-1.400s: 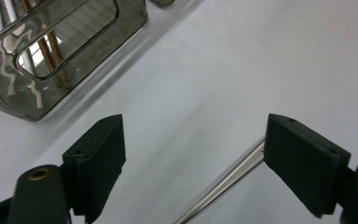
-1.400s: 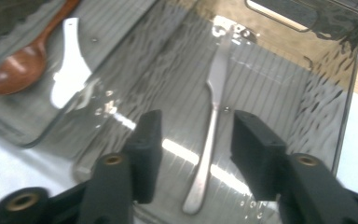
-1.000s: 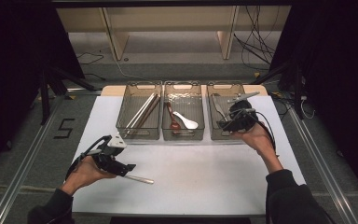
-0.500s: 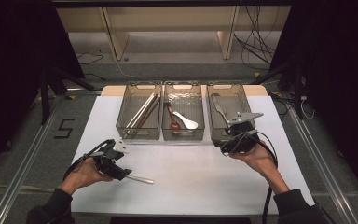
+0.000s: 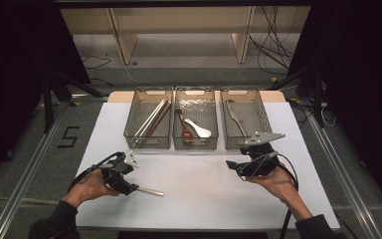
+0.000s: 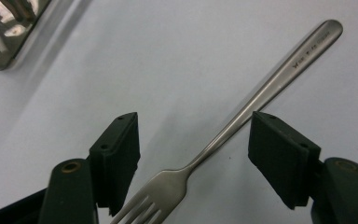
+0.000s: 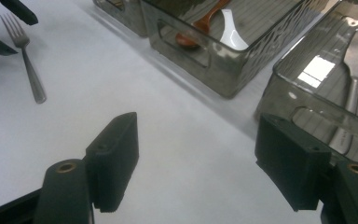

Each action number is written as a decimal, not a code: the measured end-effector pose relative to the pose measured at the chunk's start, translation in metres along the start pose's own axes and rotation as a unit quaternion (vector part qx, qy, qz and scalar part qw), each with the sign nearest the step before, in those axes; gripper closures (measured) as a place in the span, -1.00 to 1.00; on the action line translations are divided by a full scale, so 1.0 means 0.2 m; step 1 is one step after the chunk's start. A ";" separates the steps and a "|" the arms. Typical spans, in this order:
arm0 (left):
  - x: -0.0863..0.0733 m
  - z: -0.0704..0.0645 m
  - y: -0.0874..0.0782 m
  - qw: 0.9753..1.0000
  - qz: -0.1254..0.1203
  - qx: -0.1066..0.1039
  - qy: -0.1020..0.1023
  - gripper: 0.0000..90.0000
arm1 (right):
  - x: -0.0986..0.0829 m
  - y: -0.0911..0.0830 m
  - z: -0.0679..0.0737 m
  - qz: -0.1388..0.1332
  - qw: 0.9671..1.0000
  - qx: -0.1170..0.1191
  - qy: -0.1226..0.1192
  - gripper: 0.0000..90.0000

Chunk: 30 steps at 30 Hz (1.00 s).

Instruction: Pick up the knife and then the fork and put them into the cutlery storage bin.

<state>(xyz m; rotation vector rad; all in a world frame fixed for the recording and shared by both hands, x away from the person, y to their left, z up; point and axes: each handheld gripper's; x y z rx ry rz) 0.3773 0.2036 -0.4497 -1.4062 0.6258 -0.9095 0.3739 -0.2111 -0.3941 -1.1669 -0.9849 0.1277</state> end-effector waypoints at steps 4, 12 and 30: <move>0.00 0.00 0.00 1.000 0.007 -0.001 0.006 -0.17 | -0.02 0.01 0.03 0.005 1.000 0.009 -0.007 -0.32; 0.02 -0.01 0.02 1.000 0.021 -0.003 0.021 -0.06 | -0.03 0.02 0.07 0.013 1.000 0.019 -0.016 -0.32; 0.05 -0.02 0.07 0.997 0.059 -0.026 0.044 0.15 | -0.04 0.04 0.09 0.018 0.999 0.024 -0.019 -0.31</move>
Point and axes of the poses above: each handheld gripper's, and its own axes: y roughly forward along the jaws, x roughly out of its top, z roughly to its left, and after that the axes turned 12 degrees about z, right-handed
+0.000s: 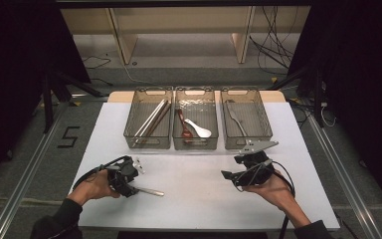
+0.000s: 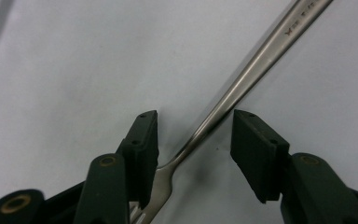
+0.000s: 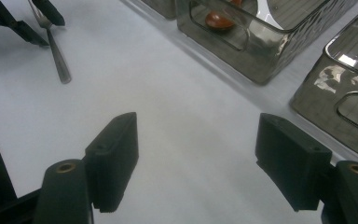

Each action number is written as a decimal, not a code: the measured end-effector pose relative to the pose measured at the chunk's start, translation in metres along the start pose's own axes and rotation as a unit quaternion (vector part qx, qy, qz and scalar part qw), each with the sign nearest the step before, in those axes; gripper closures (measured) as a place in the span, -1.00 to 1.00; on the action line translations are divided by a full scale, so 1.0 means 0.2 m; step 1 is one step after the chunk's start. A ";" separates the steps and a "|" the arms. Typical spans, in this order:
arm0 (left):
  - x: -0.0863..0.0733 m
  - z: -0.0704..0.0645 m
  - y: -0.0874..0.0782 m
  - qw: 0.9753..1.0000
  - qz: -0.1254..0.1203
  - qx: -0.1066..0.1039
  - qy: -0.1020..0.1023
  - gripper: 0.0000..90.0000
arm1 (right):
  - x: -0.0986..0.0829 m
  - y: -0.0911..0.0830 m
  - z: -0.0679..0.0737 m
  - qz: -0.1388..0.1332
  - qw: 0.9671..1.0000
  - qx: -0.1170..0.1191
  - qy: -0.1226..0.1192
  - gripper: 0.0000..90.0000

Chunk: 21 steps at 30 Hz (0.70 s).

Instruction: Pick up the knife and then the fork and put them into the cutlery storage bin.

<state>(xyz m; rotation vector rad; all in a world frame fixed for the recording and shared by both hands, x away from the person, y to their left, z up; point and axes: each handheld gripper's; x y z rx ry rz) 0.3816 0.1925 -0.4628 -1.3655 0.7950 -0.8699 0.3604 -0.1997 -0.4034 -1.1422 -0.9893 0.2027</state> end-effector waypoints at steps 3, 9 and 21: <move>0.01 0.01 0.00 1.000 0.006 -0.012 -0.002 0.24 | 0.00 0.00 0.00 0.001 1.000 0.000 0.001 -0.31; 0.03 0.01 0.00 0.999 0.021 -0.024 -0.001 0.39 | 0.00 0.00 0.00 0.003 1.000 -0.001 -0.001 -0.30; 0.05 -0.01 -0.01 0.999 0.042 -0.031 0.017 0.80 | 0.01 0.00 0.00 0.005 1.000 -0.002 -0.005 -0.30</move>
Point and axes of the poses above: each handheld gripper's, and its own axes: y roughly forward along the jaws, x roughly out of its top, z roughly to its left, and after that the axes turned 12 degrees about z, right-handed
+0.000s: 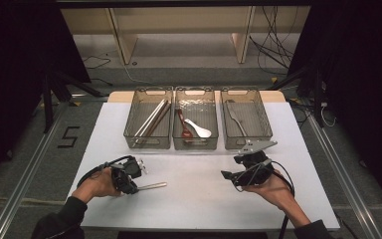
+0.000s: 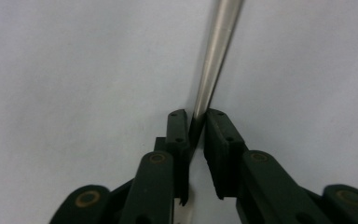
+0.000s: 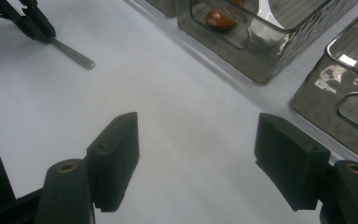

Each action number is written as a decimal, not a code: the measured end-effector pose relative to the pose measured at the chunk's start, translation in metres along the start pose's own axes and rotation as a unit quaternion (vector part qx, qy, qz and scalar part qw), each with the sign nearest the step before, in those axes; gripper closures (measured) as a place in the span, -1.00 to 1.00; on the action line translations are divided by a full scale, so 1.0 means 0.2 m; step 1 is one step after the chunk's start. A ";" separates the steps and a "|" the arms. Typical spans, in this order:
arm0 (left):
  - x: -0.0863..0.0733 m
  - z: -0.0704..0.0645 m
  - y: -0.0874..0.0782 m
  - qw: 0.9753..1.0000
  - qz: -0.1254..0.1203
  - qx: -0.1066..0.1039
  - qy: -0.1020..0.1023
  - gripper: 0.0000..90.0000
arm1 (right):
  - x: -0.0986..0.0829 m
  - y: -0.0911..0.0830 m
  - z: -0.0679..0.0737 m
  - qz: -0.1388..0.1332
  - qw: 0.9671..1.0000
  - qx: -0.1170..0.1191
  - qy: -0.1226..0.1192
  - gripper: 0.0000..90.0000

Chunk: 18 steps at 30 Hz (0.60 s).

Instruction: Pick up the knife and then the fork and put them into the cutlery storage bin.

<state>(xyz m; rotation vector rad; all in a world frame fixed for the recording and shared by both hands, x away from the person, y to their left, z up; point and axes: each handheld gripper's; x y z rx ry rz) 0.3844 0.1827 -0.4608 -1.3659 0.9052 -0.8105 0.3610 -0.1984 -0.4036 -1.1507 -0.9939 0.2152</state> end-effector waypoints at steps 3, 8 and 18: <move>0.00 0.00 0.00 1.000 0.000 -0.003 -0.006 0.87 | 0.00 0.00 0.00 0.000 1.000 0.000 -0.001 -0.30; 0.00 0.00 0.00 1.000 -0.001 -0.005 -0.010 0.88 | 0.00 0.00 0.00 0.000 1.000 0.000 -0.001 -0.29; 0.00 -0.01 -0.03 0.998 -0.034 -0.031 -0.035 0.89 | 0.01 0.00 0.01 0.000 1.000 0.001 -0.003 -0.29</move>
Point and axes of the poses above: each handheld gripper's, and its own axes: y roughly forward along the jaws, x roughly out of its top, z roughly to its left, and after that the axes turned 12 degrees about z, right-handed
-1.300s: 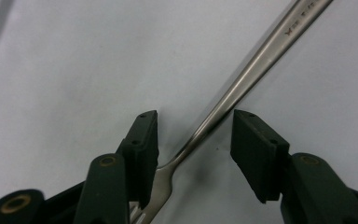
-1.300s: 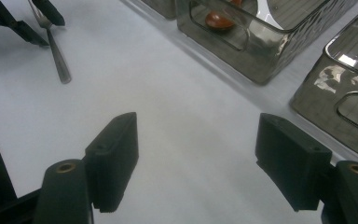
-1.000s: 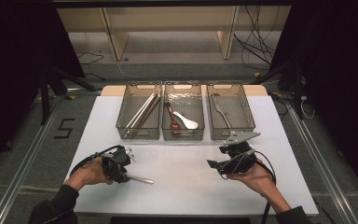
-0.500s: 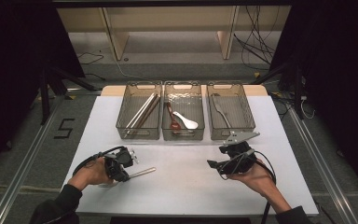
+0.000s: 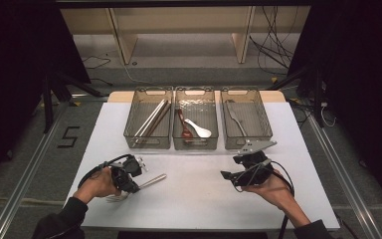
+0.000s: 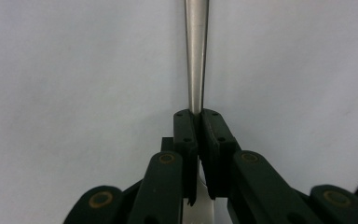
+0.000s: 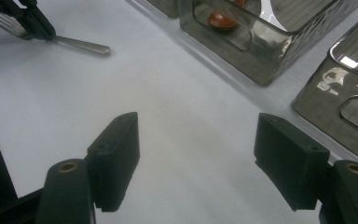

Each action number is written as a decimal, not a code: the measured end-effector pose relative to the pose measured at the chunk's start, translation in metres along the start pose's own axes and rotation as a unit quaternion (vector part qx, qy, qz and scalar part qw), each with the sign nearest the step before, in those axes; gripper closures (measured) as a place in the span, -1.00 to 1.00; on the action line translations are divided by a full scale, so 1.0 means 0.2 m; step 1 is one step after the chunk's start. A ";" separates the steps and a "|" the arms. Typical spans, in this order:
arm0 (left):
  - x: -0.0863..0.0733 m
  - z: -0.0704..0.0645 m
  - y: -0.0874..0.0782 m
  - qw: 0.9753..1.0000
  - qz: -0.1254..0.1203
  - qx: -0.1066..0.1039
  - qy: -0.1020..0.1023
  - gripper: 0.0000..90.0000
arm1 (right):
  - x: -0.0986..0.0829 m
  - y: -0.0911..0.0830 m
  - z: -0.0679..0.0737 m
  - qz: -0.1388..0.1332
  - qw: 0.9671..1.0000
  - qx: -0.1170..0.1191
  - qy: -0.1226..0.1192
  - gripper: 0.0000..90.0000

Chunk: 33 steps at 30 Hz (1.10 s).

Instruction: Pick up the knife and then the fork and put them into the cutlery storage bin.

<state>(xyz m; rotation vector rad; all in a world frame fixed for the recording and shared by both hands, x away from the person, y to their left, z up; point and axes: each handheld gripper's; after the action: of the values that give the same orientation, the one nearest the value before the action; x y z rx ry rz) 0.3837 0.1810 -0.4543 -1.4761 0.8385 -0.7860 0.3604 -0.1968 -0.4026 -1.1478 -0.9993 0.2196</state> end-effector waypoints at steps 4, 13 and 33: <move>0.01 -0.02 -0.03 1.000 -0.005 -0.006 0.002 0.89 | 0.00 0.00 0.01 0.000 1.000 0.002 -0.003 -0.29; 0.07 -0.15 -0.10 0.999 -0.028 -0.009 0.036 0.88 | 0.04 0.03 0.07 -0.001 0.999 0.019 -0.026 -0.29; 0.22 -0.42 -0.13 0.991 -0.029 -0.017 0.128 0.88 | 0.14 0.21 0.37 0.061 0.985 0.079 -0.142 -0.30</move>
<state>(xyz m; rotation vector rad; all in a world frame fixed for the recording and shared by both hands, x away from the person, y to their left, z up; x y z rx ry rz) 0.3359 0.1012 -0.4224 -1.4533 1.0087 -1.0245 0.3343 -0.1120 -0.4192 -1.0511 -1.1410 0.5643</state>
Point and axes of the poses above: each handheld gripper's, and its own axes: y roughly forward along the jaws, x roughly out of its top, z roughly to its left, and after that the axes turned 12 degrees about z, right-handed
